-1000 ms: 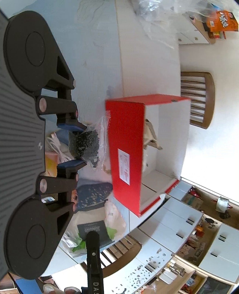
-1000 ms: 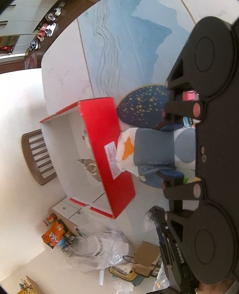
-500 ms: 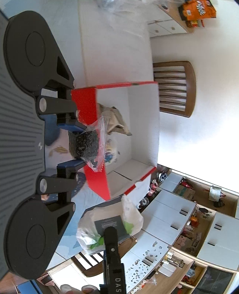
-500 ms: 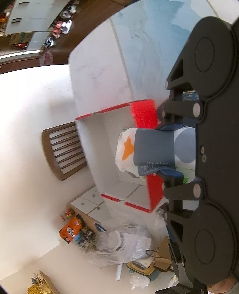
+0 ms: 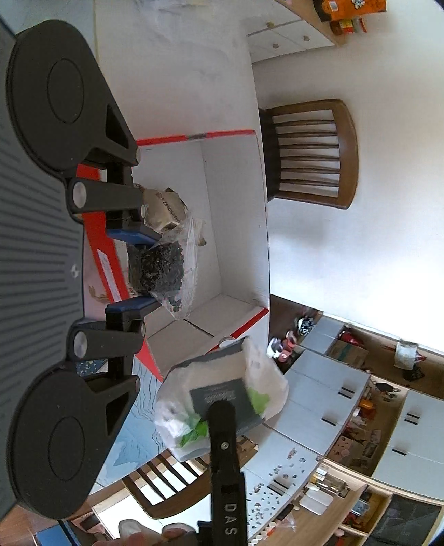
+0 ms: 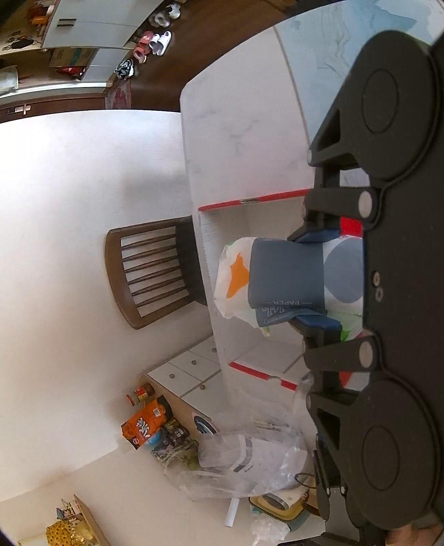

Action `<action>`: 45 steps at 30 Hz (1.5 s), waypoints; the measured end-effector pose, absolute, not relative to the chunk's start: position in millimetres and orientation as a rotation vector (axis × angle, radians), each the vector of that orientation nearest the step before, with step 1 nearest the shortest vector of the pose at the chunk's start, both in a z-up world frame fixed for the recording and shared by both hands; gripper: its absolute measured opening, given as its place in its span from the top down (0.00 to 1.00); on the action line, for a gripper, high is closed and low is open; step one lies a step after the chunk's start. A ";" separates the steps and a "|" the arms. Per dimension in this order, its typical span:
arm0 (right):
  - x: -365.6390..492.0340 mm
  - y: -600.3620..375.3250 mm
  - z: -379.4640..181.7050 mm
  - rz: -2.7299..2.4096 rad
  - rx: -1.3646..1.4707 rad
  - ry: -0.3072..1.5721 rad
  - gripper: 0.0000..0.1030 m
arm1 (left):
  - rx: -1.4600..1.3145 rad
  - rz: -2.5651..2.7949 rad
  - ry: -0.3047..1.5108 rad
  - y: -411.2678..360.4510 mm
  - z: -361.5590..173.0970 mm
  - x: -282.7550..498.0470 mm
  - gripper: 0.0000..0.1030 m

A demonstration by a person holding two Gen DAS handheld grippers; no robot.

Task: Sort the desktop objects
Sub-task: 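Lift both held items and carry them over the red box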

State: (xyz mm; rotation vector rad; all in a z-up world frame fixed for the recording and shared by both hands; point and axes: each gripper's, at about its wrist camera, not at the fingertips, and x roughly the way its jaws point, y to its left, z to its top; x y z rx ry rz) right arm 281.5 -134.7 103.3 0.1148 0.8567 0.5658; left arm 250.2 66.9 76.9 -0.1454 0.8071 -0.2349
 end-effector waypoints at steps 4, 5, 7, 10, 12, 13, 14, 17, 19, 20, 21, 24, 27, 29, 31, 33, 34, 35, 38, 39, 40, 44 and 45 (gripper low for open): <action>296.6 -125.1 99.3 0.556 0.069 0.854 0.61 | -0.116 -0.251 0.825 61.1 73.9 264.8 0.69; 300.4 -122.3 96.6 0.553 0.054 0.857 0.61 | -0.109 -0.254 0.829 59.8 73.2 268.3 0.69; 308.7 -117.1 89.9 0.540 0.024 0.865 0.61 | -0.092 -0.262 0.842 56.6 70.5 275.7 0.69; 319.5 -110.2 80.2 0.526 -0.005 0.877 0.61 | -0.064 -0.267 0.869 52.3 64.3 287.7 0.69; 325.6 -104.4 75.4 0.525 -0.020 0.879 0.61 | -0.046 -0.267 0.883 49.4 60.8 294.7 0.69; 328.2 -101.8 74.1 0.524 -0.028 0.878 0.61 | -0.035 -0.264 0.891 48.3 58.2 299.3 0.69; 331.0 -97.9 72.5 0.523 -0.037 0.877 0.61 | -0.029 -0.265 0.900 47.9 56.0 303.1 0.69; 340.5 -88.0 66.4 0.516 -0.062 0.874 0.61 | -0.033 -0.274 0.931 45.8 49.1 315.0 0.69; 346.5 -81.5 60.4 0.507 -0.083 0.877 0.61 | -0.039 -0.288 0.949 42.4 44.2 321.7 0.69; 349.1 -78.9 57.5 0.503 -0.088 0.882 0.61 | -0.031 -0.290 0.954 39.8 42.5 324.0 0.69; 352.4 -75.7 53.9 0.498 -0.093 0.889 0.61 | -0.020 -0.293 0.961 36.7 40.3 326.7 0.69; 360.8 -69.9 45.1 0.484 -0.104 0.905 0.61 | -0.002 -0.297 0.989 32.0 31.4 335.2 0.69; 370.9 -64.1 37.1 0.481 -0.100 0.927 0.61 | 0.014 -0.290 1.018 29.7 20.9 341.1 0.69; 375.8 -59.8 32.6 0.481 -0.101 0.938 0.61 | 0.021 -0.283 1.034 30.1 14.9 343.1 0.69; 380.8 -56.1 27.8 0.483 -0.097 0.952 0.61 | 0.025 -0.276 1.048 31.4 10.0 346.9 0.69; 384.4 -53.7 22.5 0.483 -0.087 0.967 0.61 | 0.027 -0.270 1.058 33.4 7.1 349.4 0.69; 385.7 -52.3 19.3 0.482 -0.083 0.976 0.61 | 0.028 -0.267 1.065 34.7 5.4 350.8 0.70; 387.0 -50.7 17.1 0.483 -0.081 0.983 0.61 | 0.030 -0.264 1.069 35.6 4.1 351.8 0.70; 388.4 -46.3 9.4 0.488 -0.078 1.001 0.61 | 0.034 -0.261 1.083 37.5 0.0 354.5 0.70; 388.5 -44.6 7.2 0.489 -0.077 1.007 0.61 | 0.036 -0.261 1.089 38.0 -1.8 355.4 0.70; 388.4 -43.0 4.0 0.490 -0.077 1.016 0.61 | 0.038 -0.262 1.094 38.2 -3.5 356.4 0.70; 388.6 -37.1 -5.3 0.504 -0.083 1.045 0.61 | 0.049 -0.263 1.110 39.0 -11.2 358.7 0.70; 388.2 -36.0 -7.2 0.504 -0.085 1.050 0.61 | 0.049 -0.261 1.114 39.6 -12.9 359.3 0.70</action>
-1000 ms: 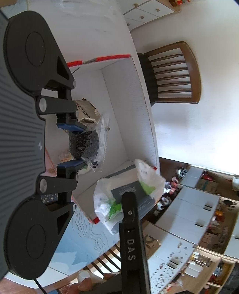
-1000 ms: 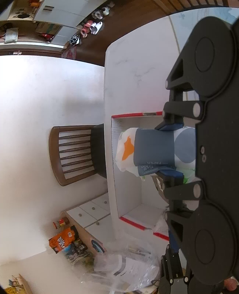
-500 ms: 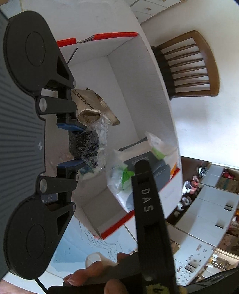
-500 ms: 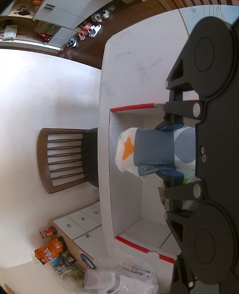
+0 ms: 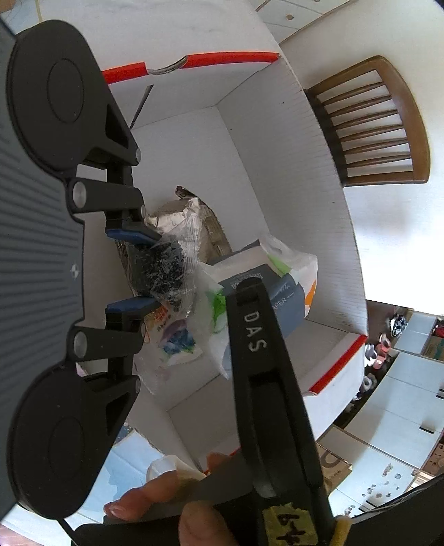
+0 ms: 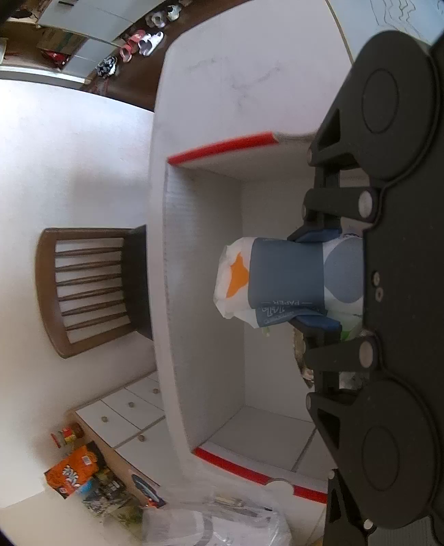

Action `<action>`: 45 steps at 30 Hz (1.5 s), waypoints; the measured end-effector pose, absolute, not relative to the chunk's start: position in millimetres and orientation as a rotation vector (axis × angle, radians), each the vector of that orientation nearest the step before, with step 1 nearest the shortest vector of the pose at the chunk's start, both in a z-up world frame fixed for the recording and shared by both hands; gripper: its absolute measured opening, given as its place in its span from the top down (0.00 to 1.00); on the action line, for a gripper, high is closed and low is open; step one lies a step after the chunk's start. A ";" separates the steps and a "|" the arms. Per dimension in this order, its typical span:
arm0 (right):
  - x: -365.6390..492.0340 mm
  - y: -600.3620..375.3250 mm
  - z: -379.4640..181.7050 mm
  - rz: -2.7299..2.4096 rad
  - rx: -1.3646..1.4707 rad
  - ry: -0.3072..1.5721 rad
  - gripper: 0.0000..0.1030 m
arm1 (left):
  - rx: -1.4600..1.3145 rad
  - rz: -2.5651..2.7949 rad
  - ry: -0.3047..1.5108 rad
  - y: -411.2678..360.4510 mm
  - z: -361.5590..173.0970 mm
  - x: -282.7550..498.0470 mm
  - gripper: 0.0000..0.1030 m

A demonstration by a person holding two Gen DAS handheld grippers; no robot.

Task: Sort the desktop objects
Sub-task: 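Lift both held items and carry them over the red box, then open both tools to drop the tea bag and paper pack into the box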

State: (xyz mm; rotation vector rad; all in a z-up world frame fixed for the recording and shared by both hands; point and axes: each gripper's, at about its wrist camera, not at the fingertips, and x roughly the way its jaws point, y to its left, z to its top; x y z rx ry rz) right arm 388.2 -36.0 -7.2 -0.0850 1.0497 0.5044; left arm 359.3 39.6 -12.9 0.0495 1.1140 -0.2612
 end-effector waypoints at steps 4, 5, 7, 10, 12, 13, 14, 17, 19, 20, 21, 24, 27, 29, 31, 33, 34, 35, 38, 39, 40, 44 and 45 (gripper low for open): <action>388.7 -33.9 -10.8 0.501 -0.087 1.057 0.60 | 0.053 -0.261 1.128 40.3 -17.3 361.9 0.70; 389.3 -34.2 -11.6 0.499 -0.086 1.060 0.60 | 0.052 -0.263 1.134 40.5 -18.7 362.3 0.70; 390.6 -34.0 -13.5 0.494 -0.086 1.066 0.59 | 0.052 -0.265 1.139 40.2 -20.6 362.1 0.70; 390.2 -36.0 -14.0 0.489 -0.077 1.067 0.57 | 0.045 -0.268 1.141 42.2 -21.0 362.0 0.69; 389.7 -35.5 -12.3 0.486 -0.087 1.059 0.56 | 0.038 -0.268 1.140 43.6 -20.0 361.6 0.69; 388.3 -34.2 -10.7 0.481 -0.097 1.051 0.54 | 0.032 -0.268 1.138 42.6 -18.9 360.8 0.69; 387.4 -34.1 -9.6 0.480 -0.104 1.045 0.52 | 0.028 -0.266 1.137 43.4 -18.3 360.5 0.69; 384.6 -33.6 -4.8 0.474 -0.125 1.024 0.40 | 0.023 -0.258 1.135 42.8 -17.6 357.9 0.68; 382.7 -35.5 -0.2 0.466 -0.128 1.002 0.31 | 0.021 -0.253 1.129 41.8 -16.0 354.4 0.56; 382.2 -36.2 1.7 0.468 -0.128 0.997 0.30 | 0.022 -0.253 1.125 41.8 -14.8 353.0 0.52; 381.9 -36.5 3.2 0.468 -0.128 0.995 0.30 | 0.023 -0.254 1.120 41.8 -13.1 351.4 0.46; 380.4 -39.3 9.1 0.468 -0.125 0.985 0.30 | 0.021 -0.257 1.106 44.3 -7.5 346.7 0.44; 378.8 -43.6 15.5 0.469 -0.115 0.978 0.30 | 0.012 -0.263 1.094 45.5 -1.6 341.7 0.44; 376.8 -46.5 20.7 0.468 -0.109 0.971 0.30 | 0.014 -0.263 1.085 45.7 2.3 338.4 0.44; 374.3 -48.3 24.9 0.469 -0.105 0.967 0.30 | 0.013 -0.265 1.076 45.6 6.7 335.6 0.44; 370.8 -51.7 28.5 0.471 -0.101 0.965 0.30 | 0.008 -0.268 1.069 45.1 11.2 331.6 0.44; 368.6 -53.6 30.6 0.473 -0.100 0.963 0.30 | 0.008 -0.268 1.066 43.4 14.2 329.7 0.44; 366.8 -54.9 32.5 0.475 -0.099 0.962 0.30 | 0.008 -0.270 1.062 42.8 16.5 327.6 0.44; 360.3 -57.6 39.2 0.487 -0.096 0.956 0.30 | 0.004 -0.274 1.049 41.9 23.3 322.2 0.44; 358.0 -58.9 41.1 0.491 -0.095 0.955 0.30 | 0.001 -0.275 1.045 41.9 25.1 320.1 0.44; 354.8 -61.1 43.5 0.496 -0.093 0.952 0.30 | -0.003 -0.275 1.040 42.2 27.8 317.4 0.44; 343.6 -67.5 52.1 0.517 -0.081 0.948 0.29 | -0.014 -0.283 1.027 43.3 34.6 307.7 0.44; 340.1 -69.6 54.4 0.524 -0.077 0.946 0.29 | -0.014 -0.284 1.024 43.5 36.3 304.9 0.44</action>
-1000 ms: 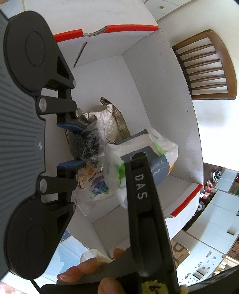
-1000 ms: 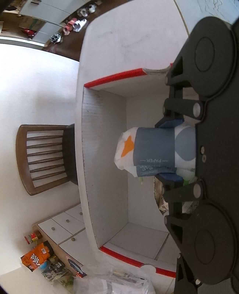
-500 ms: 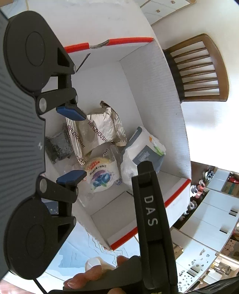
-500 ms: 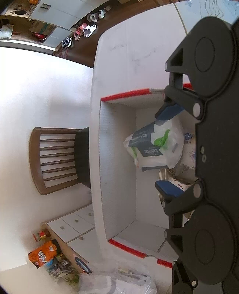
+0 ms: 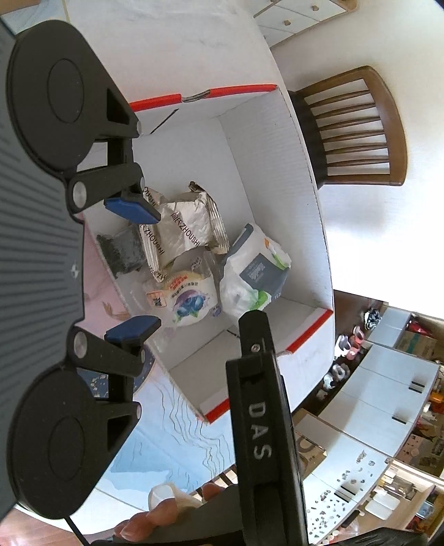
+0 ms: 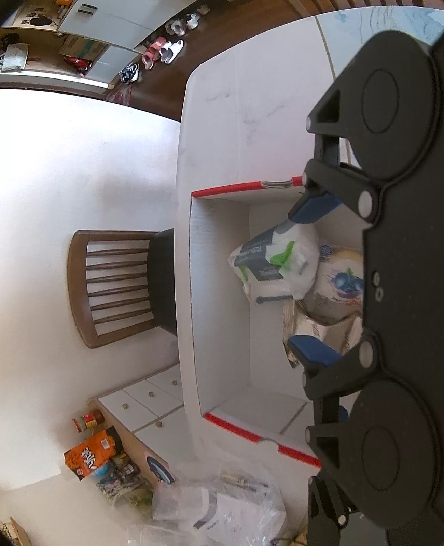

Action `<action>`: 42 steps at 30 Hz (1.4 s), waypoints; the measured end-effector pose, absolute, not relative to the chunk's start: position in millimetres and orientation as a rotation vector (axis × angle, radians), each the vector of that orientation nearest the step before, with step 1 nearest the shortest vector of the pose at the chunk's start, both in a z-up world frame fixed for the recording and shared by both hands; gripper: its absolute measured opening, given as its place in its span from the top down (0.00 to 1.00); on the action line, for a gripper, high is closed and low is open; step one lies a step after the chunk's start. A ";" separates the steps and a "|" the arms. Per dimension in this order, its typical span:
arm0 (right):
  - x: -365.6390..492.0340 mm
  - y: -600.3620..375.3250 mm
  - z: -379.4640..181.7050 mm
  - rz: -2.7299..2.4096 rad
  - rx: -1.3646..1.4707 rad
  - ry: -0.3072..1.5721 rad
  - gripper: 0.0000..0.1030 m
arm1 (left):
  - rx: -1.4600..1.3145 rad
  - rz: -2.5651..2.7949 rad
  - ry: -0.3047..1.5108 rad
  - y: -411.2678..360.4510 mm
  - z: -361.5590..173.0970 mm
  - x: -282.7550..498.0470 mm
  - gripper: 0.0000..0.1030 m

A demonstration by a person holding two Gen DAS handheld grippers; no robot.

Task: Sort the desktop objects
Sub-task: 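Open both tools to drop the tea bag and paper pack into the box, then withdraw both tools toward the yellow bottle and pink clip on the table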

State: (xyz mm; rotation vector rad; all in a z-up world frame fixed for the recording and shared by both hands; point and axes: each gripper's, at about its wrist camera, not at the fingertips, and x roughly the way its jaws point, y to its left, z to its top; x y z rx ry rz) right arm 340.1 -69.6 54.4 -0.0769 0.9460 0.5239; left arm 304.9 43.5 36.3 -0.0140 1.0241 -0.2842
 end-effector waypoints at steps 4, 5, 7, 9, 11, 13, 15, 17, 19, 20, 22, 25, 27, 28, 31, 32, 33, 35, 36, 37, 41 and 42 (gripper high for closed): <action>326.8 -78.0 62.8 0.546 -0.071 0.940 0.27 | -0.016 -0.290 1.003 43.9 44.0 292.5 0.44; 324.4 -79.6 64.6 0.551 -0.069 0.939 0.27 | -0.021 -0.293 0.998 44.1 45.6 289.7 0.44; 317.5 -83.2 69.1 0.560 -0.062 0.936 0.27 | -0.030 -0.297 0.992 44.2 48.8 283.4 0.44; 312.6 -87.3 71.8 0.565 -0.054 0.935 0.27 | -0.038 -0.304 0.987 44.3 51.8 277.4 0.38; 306.6 -92.6 74.2 0.569 -0.046 0.934 0.27 | -0.050 -0.311 0.982 44.2 54.3 271.2 0.33; 300.4 -98.6 75.5 0.574 -0.040 0.935 0.27 | -0.060 -0.319 0.981 44.4 56.1 264.7 0.32; 293.9 -103.8 76.3 0.577 -0.035 0.937 0.27 | -0.062 -0.323 0.981 44.2 56.8 258.8 0.32; 286.9 -108.8 76.5 0.578 -0.036 0.936 0.26 | -0.066 -0.324 0.979 44.7 57.0 251.8 0.32; 278.4 -114.6 76.2 0.582 -0.046 0.931 0.24 | -0.076 -0.325 0.978 45.6 56.0 244.2 0.32; 273.8 -118.0 76.0 0.581 -0.048 0.929 0.22 | -0.078 -0.325 0.977 46.1 55.3 240.9 0.32; 265.7 -125.7 74.9 0.581 -0.035 0.933 0.19 | -0.070 -0.317 0.970 45.9 54.1 232.7 0.32; 251.5 -137.0 72.1 0.575 -0.023 0.934 0.19 | -0.054 -0.305 0.949 45.5 52.7 219.6 0.32; 242.7 -142.3 70.5 0.567 -0.031 0.928 0.18 | -0.059 -0.303 0.940 45.7 52.4 211.9 0.32; 236.9 -145.5 69.4 0.564 -0.029 0.927 0.18 | -0.067 -0.304 0.937 45.7 52.1 208.2 0.32; 223.3 -153.4 65.2 0.562 -0.015 0.932 0.18 | -0.087 -0.300 0.931 45.7 50.1 196.9 0.32; 219.4 -155.8 63.3 0.561 -0.010 0.934 0.17 | -0.090 -0.299 0.931 45.7 49.1 193.8 0.32; 215.5 -157.8 61.8 0.559 -0.006 0.935 0.17 | -0.090 -0.297 0.929 45.7 47.9 190.0 0.30; 206.5 -162.5 58.1 0.556 0.002 0.936 0.16 | -0.083 -0.292 0.923 45.1 45.1 182.4 0.24; 202.3 -164.5 56.3 0.553 0.001 0.935 0.15 | -0.081 -0.293 0.921 44.9 43.8 179.3 0.24; 196.8 -166.5 53.2 0.548 -0.002 0.936 0.15 | -0.084 -0.295 0.922 45.1 41.9 175.9 0.24; 183.5 -172.5 40.3 0.532 0.005 0.955 0.13 | -0.096 -0.300 0.933 44.1 31.8 164.1 0.21; 180.6 -173.9 37.0 0.533 0.011 0.959 0.12 | -0.096 -0.301 0.935 43.3 29.1 161.2 0.20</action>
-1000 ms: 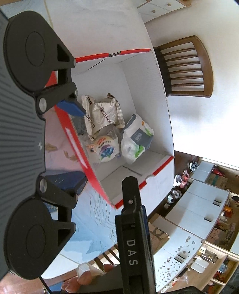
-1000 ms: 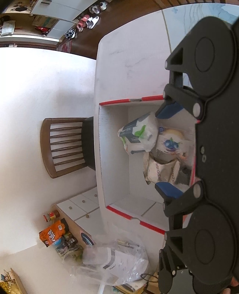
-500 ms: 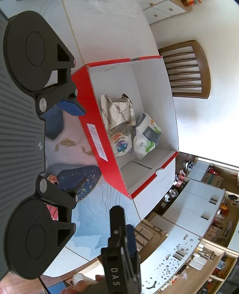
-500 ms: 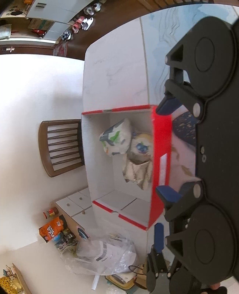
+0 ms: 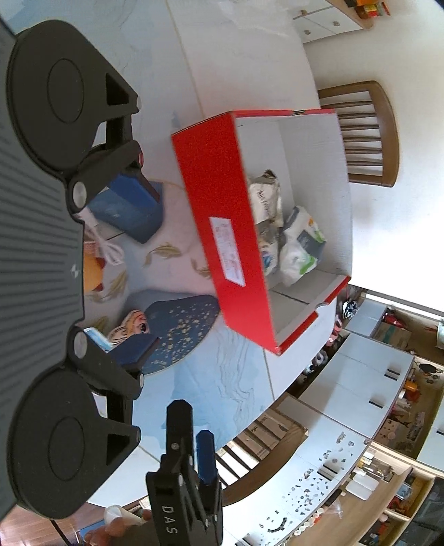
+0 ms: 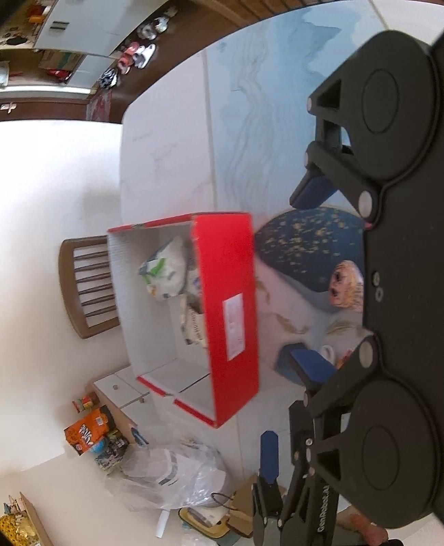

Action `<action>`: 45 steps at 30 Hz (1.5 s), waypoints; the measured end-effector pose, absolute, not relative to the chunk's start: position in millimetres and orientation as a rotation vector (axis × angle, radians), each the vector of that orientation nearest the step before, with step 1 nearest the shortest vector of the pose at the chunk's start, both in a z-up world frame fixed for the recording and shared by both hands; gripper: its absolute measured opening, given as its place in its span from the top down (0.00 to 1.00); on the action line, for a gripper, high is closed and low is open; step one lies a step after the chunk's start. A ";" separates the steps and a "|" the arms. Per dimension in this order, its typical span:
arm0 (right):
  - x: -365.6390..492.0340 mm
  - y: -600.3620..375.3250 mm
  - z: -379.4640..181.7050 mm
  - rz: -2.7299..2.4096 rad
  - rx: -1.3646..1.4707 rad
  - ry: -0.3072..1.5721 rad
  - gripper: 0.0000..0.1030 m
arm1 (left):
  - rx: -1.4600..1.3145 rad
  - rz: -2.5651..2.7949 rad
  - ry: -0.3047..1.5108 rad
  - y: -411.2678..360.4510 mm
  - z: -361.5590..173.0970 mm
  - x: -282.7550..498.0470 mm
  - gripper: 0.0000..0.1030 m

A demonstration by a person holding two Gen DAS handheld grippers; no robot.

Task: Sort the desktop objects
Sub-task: 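Withdraw both tools toward the yellow bottle and pink clip on the table, then reach left tool to the orange cat figurine while right tool reaches the white sausage pack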

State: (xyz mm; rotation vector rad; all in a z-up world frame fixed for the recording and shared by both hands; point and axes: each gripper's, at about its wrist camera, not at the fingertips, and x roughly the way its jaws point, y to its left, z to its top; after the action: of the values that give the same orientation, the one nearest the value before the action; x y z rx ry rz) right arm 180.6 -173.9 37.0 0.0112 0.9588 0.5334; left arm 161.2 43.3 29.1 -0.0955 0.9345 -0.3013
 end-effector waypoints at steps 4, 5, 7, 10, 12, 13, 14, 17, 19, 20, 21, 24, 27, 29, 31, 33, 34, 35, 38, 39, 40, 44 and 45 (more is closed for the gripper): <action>162.8 -178.3 21.3 0.534 0.023 0.976 0.11 | -0.088 -0.311 0.948 39.5 19.0 152.5 0.18; 158.6 -178.1 18.4 0.535 0.018 0.979 0.10 | -0.087 -0.310 0.950 38.6 16.4 150.5 0.18; 149.0 -177.3 12.2 0.539 0.003 0.984 0.10 | -0.089 -0.308 0.957 37.4 11.0 146.6 0.18; 139.1 -178.5 4.9 0.522 -0.006 0.978 0.10 | -0.087 -0.297 0.965 36.2 4.6 141.7 0.17; 136.3 -181.9 0.0 0.505 0.012 0.988 0.09 | -0.088 -0.294 0.971 35.7 0.1 137.4 0.14; 135.0 -183.9 -3.1 0.496 0.025 1.000 0.09 | -0.088 -0.292 0.973 36.0 -1.8 136.1 0.08; 133.5 -185.3 -5.8 0.488 0.033 1.009 0.09 | -0.087 -0.291 0.973 35.6 -3.8 134.0 0.05; 126.5 -186.4 -13.2 0.484 0.034 1.030 0.09 | -0.073 -0.291 0.970 34.4 -8.7 128.5 0.04; 121.1 -185.6 -17.7 0.493 0.017 1.041 0.09 | -0.066 -0.287 0.970 33.9 -12.2 126.2 0.04; 118.8 -184.5 -19.6 0.497 0.009 1.047 0.09 | -0.067 -0.285 0.972 33.7 -13.8 125.4 0.04; 117.0 -183.0 -21.6 0.502 0.004 1.053 0.09 | -0.071 -0.284 0.975 33.8 -15.6 125.0 0.04; 110.7 -178.3 -28.4 0.518 -0.009 1.072 0.09 | -0.074 -0.275 0.984 33.1 -21.4 123.5 0.04; 107.1 -174.0 -34.5 0.526 -0.025 1.072 0.09 | -0.072 -0.277 0.996 32.0 -28.6 122.1 0.04; 107.3 -170.9 -39.2 0.527 -0.032 1.077 0.09 | -0.070 -0.273 1.007 31.9 -33.4 121.4 0.04; 107.6 -167.5 -43.6 0.532 -0.037 1.081 0.09 | -0.073 -0.268 1.020 32.1 -38.1 121.7 0.04; 107.4 -164.3 -48.0 0.526 -0.049 1.082 0.09 | -0.076 -0.266 1.039 32.7 -42.7 122.7 0.04; 107.8 -163.5 -49.7 0.525 -0.051 1.082 0.09 | -0.077 -0.266 1.043 32.7 -44.4 122.7 0.04; 108.1 -162.5 -51.5 0.525 -0.051 1.084 0.10 | -0.077 -0.267 1.047 32.8 -45.6 122.8 0.04; 108.0 -160.4 -55.6 0.523 -0.051 1.094 0.10 | -0.067 -0.266 1.053 31.8 -48.8 123.6 0.04; 107.6 -160.7 -56.5 0.520 -0.044 1.100 0.10 | -0.065 -0.265 1.052 31.5 -49.5 123.7 0.04; 107.2 -160.8 -57.7 0.519 -0.037 1.106 0.10 | -0.062 -0.263 1.052 31.1 -50.4 123.8 0.04; 105.1 -161.1 -61.4 0.512 -0.026 1.128 0.14 | -0.054 -0.261 1.058 29.4 -54.0 123.7 0.04; 104.6 -160.9 -62.4 0.512 -0.024 1.135 0.15 | -0.050 -0.261 1.058 28.8 -54.8 123.4 0.04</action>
State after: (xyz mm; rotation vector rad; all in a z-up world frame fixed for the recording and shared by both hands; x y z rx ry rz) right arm 104.6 -160.9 -62.4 -0.0239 1.1355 0.5120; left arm 123.4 28.8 -54.8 -0.0503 1.0583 -0.2607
